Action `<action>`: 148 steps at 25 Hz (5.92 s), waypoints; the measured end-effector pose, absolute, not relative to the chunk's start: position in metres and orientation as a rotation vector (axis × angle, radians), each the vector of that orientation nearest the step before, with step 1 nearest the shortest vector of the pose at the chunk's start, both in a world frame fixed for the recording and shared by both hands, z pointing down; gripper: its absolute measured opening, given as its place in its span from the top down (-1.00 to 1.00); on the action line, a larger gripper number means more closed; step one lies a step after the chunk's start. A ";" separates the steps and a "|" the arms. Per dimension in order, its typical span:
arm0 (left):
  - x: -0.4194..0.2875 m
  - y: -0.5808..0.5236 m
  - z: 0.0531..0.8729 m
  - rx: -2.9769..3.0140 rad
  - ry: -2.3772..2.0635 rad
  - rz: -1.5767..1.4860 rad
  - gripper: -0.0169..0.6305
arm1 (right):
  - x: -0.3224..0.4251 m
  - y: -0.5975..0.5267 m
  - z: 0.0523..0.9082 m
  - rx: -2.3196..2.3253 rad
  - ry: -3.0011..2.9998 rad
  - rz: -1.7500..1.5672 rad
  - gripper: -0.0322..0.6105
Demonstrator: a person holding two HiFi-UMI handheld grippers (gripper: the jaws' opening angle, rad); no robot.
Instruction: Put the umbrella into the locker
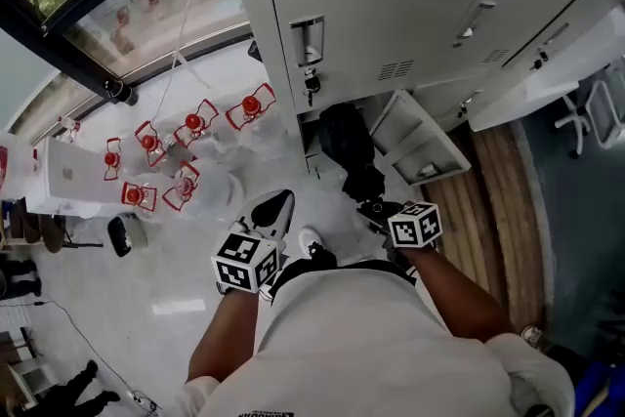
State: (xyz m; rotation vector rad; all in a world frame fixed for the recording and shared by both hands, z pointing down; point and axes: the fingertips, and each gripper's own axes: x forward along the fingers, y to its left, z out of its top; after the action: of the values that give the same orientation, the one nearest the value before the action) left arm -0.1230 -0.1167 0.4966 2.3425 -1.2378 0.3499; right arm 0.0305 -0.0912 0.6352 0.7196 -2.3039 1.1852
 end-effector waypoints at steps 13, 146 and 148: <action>-0.142 -0.151 0.520 2.382 -1.145 0.426 0.90 | -0.006 -0.185 0.681 0.900 -2.242 1.247 0.57; -0.016 -0.061 0.456 2.405 -1.263 0.230 0.91 | 0.063 -0.086 0.452 0.715 -2.724 0.584 0.77; 0.010 -0.049 0.451 2.425 -1.254 0.230 0.91 | 0.081 -0.072 0.444 0.695 -2.746 0.559 0.78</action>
State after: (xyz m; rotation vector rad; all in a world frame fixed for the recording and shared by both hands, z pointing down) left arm 0.0101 -0.0486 0.4512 2.4252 -1.2544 0.2302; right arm 0.0811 -0.0721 0.4436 0.6948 -2.7456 0.5594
